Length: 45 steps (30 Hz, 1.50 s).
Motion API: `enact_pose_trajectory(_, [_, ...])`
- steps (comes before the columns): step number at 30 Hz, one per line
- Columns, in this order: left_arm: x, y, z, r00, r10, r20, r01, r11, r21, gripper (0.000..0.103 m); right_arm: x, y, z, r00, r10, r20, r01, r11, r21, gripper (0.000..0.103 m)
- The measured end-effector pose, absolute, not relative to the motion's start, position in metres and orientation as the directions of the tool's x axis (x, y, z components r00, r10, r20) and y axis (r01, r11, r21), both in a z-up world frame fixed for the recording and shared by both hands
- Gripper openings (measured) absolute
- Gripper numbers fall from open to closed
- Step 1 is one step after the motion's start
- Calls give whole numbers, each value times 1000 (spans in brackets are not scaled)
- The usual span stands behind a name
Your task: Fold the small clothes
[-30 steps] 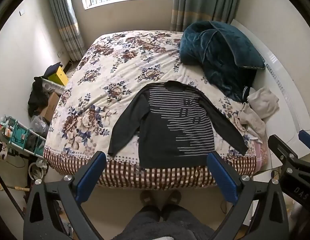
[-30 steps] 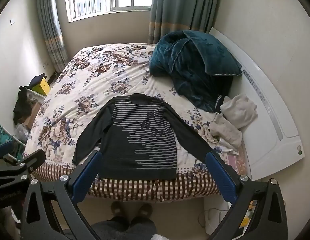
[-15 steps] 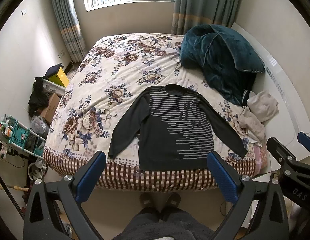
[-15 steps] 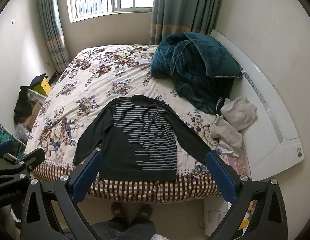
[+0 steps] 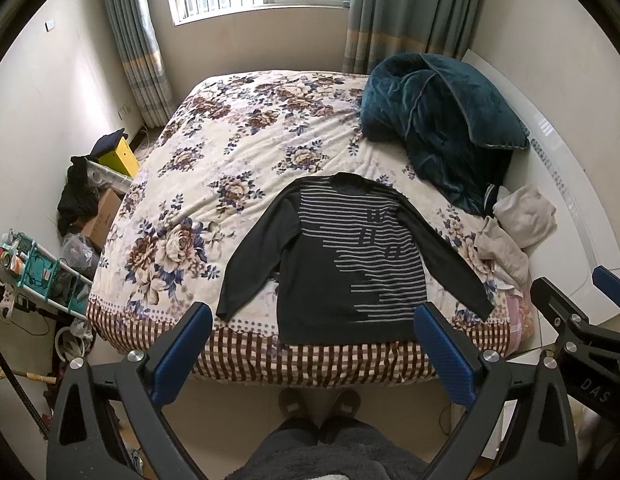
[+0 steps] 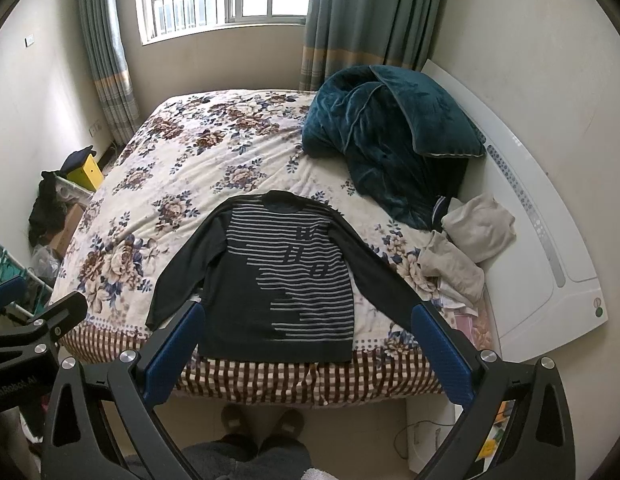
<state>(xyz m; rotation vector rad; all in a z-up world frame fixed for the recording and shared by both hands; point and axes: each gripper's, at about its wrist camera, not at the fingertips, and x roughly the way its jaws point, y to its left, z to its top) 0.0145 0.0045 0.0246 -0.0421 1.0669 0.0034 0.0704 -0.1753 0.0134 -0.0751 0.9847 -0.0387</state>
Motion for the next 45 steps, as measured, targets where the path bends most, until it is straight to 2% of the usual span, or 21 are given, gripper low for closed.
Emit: enact_pose_trajectory(45, [28,4,42,501,-18,-865,-23,999,-34,103,75,-164,33,564,-60,-824,-14,996,-83,103])
